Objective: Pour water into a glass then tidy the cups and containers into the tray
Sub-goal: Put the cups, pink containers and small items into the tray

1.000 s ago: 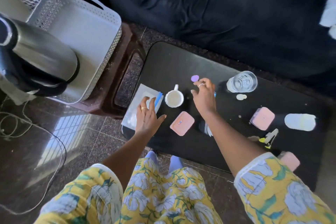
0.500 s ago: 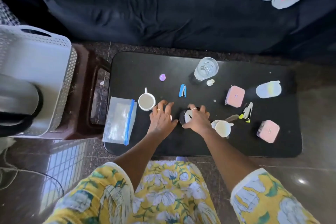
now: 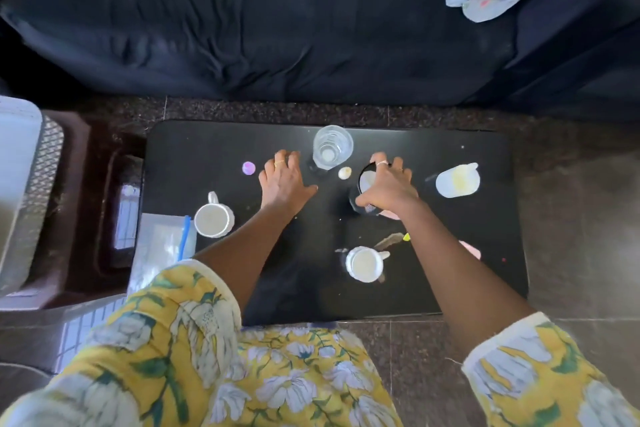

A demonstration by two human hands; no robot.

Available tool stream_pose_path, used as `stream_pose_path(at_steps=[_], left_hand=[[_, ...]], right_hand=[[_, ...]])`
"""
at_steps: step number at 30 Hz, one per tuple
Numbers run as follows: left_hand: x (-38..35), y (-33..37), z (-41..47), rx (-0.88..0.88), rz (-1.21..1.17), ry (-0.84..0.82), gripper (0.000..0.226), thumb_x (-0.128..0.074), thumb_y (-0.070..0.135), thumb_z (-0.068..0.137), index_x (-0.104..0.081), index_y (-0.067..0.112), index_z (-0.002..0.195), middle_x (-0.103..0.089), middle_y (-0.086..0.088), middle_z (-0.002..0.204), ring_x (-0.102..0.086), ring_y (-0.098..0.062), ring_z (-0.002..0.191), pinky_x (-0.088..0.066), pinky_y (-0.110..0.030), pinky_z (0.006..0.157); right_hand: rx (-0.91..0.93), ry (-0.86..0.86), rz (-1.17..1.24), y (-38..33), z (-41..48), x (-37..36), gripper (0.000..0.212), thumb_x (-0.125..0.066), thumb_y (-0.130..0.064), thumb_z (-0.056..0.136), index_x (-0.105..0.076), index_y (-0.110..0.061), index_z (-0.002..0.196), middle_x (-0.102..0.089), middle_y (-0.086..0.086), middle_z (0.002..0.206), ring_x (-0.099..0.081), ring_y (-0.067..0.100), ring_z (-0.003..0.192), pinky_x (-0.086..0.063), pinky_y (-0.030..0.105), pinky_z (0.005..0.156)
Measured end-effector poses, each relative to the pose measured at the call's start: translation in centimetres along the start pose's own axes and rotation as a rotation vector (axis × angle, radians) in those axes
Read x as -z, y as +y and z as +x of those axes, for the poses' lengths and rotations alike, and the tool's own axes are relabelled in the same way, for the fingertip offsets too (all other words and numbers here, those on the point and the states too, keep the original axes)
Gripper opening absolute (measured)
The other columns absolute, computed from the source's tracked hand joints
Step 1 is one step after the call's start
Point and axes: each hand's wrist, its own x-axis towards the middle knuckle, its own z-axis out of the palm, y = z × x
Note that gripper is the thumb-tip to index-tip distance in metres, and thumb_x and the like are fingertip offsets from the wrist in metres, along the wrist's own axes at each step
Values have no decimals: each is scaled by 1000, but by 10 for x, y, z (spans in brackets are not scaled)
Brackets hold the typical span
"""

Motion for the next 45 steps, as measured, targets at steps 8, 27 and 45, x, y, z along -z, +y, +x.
stream_pose_path(at_steps=[8, 27, 45], left_hand=[[-12, 55, 62, 20, 33, -141, 119, -81, 51, 56, -10, 17, 146, -18, -8, 149, -26, -33, 131, -26, -44, 111], [-23, 72, 82, 165, -159, -154, 102, -80, 5, 64, -19, 27, 143, -23, -8, 145, -34, -34, 125, -46, -46, 89], [-26, 72, 85, 163, -143, -142, 103, -82, 8, 62, -19, 28, 142, -25, -6, 143, -33, -32, 126, -44, -46, 92]], right_hand=[[71, 127, 112, 19, 66, 11, 87, -79, -25, 62, -34, -33, 136, -29, 12, 133, -36, 35, 117, -43, 42, 87], [137, 129, 85, 4, 103, -6, 91, -79, -23, 68, -29, -32, 143, -25, 14, 142, -35, 35, 119, -47, 42, 84], [144, 116, 108, 8, 96, -14, 103, -80, -27, 70, -15, -37, 148, -18, 15, 148, -37, 35, 118, -49, 41, 86]])
